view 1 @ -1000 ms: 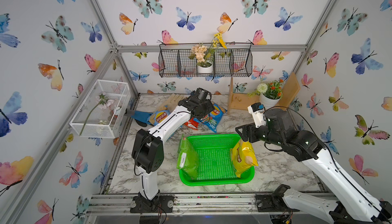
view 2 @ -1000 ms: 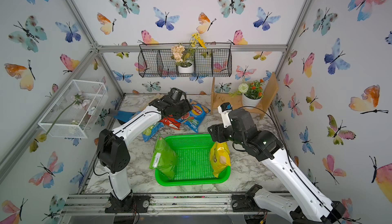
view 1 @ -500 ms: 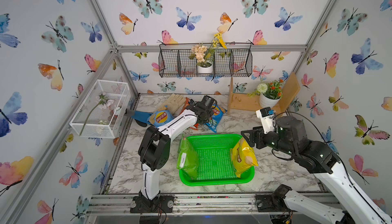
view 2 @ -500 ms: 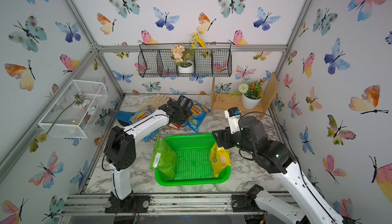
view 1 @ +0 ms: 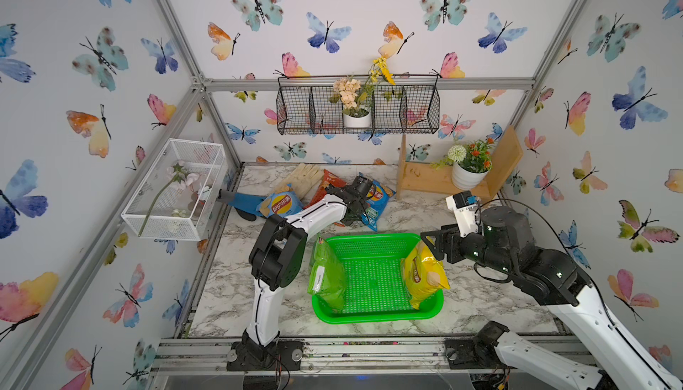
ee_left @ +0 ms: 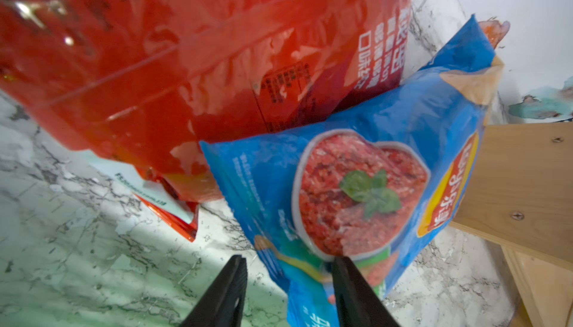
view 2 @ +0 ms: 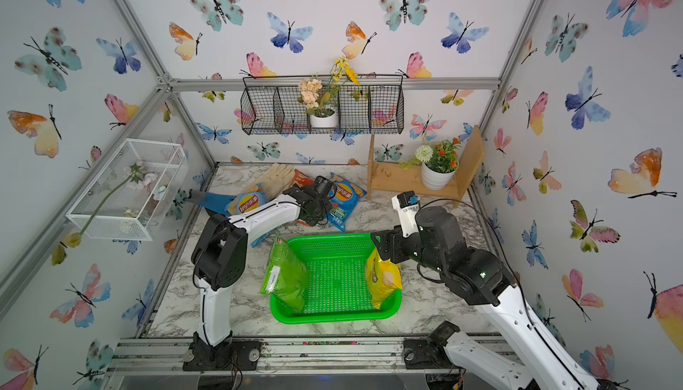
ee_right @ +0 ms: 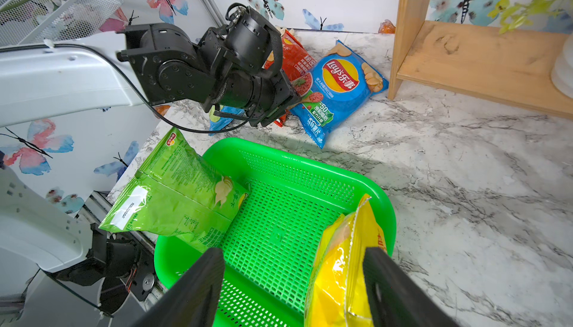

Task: Put the potato chips into the basket
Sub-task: Pick up the potato chip from the center of the board.

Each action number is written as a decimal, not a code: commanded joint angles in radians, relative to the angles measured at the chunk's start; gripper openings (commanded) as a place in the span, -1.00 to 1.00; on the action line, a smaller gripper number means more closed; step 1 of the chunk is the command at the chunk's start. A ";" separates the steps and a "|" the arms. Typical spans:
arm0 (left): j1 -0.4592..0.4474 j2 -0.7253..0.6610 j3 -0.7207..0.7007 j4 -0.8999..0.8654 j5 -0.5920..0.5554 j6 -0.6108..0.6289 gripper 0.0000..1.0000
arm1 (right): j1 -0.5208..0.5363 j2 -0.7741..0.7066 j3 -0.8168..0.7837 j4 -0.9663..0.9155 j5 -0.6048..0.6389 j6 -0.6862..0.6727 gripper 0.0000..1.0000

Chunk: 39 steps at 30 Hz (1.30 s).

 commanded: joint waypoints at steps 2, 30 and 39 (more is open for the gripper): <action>0.011 0.014 -0.035 0.024 -0.009 -0.009 -0.09 | 0.000 -0.005 -0.012 -0.022 -0.003 0.003 0.53; 0.012 -0.048 -0.106 0.168 -0.086 0.054 -1.00 | 0.000 -0.042 -0.043 -0.033 0.013 -0.008 0.53; -0.015 -0.178 -0.074 0.166 -0.095 0.093 -1.00 | 0.000 -0.031 -0.033 -0.017 -0.004 -0.008 0.53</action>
